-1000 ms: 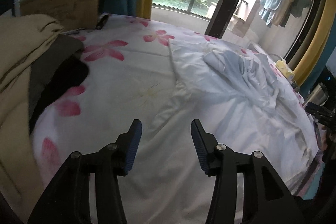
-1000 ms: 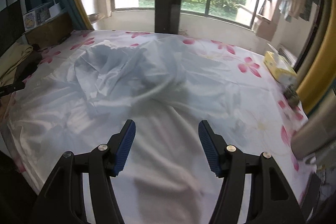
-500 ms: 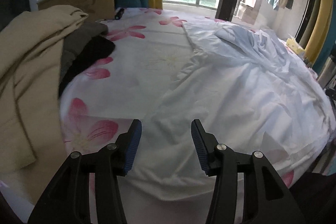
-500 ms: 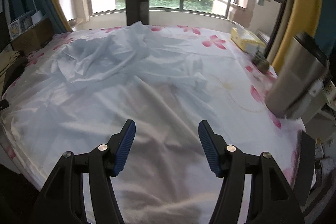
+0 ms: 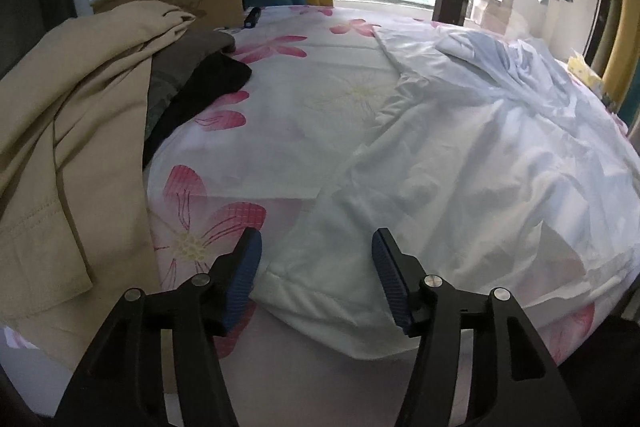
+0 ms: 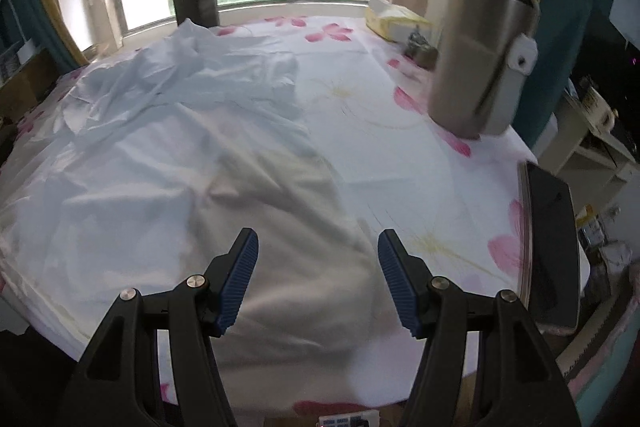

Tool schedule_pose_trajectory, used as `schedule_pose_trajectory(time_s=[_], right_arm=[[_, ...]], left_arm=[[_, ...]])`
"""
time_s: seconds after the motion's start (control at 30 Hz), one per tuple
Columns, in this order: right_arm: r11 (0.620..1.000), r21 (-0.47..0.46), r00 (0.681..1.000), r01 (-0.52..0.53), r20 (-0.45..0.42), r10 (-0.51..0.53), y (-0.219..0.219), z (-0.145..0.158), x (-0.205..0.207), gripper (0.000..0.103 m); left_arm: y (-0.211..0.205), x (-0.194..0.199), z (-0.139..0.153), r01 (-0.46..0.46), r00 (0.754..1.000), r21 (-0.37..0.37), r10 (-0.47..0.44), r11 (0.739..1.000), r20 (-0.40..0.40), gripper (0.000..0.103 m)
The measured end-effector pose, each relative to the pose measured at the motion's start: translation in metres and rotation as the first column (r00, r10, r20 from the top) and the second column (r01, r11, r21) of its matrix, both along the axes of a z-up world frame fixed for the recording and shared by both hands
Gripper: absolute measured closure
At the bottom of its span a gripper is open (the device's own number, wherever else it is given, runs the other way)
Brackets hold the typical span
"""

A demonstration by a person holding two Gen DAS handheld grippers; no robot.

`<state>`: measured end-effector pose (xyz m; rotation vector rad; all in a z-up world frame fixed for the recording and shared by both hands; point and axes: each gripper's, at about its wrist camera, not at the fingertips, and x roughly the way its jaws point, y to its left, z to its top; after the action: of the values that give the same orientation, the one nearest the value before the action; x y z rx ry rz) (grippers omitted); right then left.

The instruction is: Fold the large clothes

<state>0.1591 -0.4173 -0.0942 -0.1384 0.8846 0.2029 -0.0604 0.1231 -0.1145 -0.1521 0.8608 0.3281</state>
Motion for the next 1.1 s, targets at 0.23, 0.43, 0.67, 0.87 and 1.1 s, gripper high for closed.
schedule_pose_trajectory(time_s=[0.23,0.43,0.67,0.87,1.1], right_arm=[[0.996,-0.077,0.999,0.034,-0.016,-0.036,-0.005,-0.017,-0.002,0.040],[1.000,-0.009,1.000,-0.010,-0.026,0.010,0.001,-0.020,-0.013,0.040],[0.995,0.021,0.995,-0.096,-0.027,0.096,0.018,-0.020,-0.017,0.069],[0.990,0.052,0.991,-0.130,-0.024,0.132,0.026,-0.021,-0.019,0.094],[0.985,0.060,0.986,-0.159,-0.035,0.161,0.032,-0.018,-0.016,0.096]], left_arm=[[-0.001,-0.010,0.001,-0.030,0.999,0.000,0.030,1.000,0.026,0.042],[0.014,-0.026,0.008,-0.105,0.987,-0.077,0.114,0.991,0.116,0.041],[0.001,-0.012,0.000,-0.073,0.997,0.005,0.073,0.997,0.026,0.037],[-0.014,-0.008,0.001,0.017,1.000,-0.021,-0.017,1.000,0.015,0.038],[-0.043,-0.001,0.005,0.113,0.993,-0.109,-0.109,0.988,0.045,0.097]])
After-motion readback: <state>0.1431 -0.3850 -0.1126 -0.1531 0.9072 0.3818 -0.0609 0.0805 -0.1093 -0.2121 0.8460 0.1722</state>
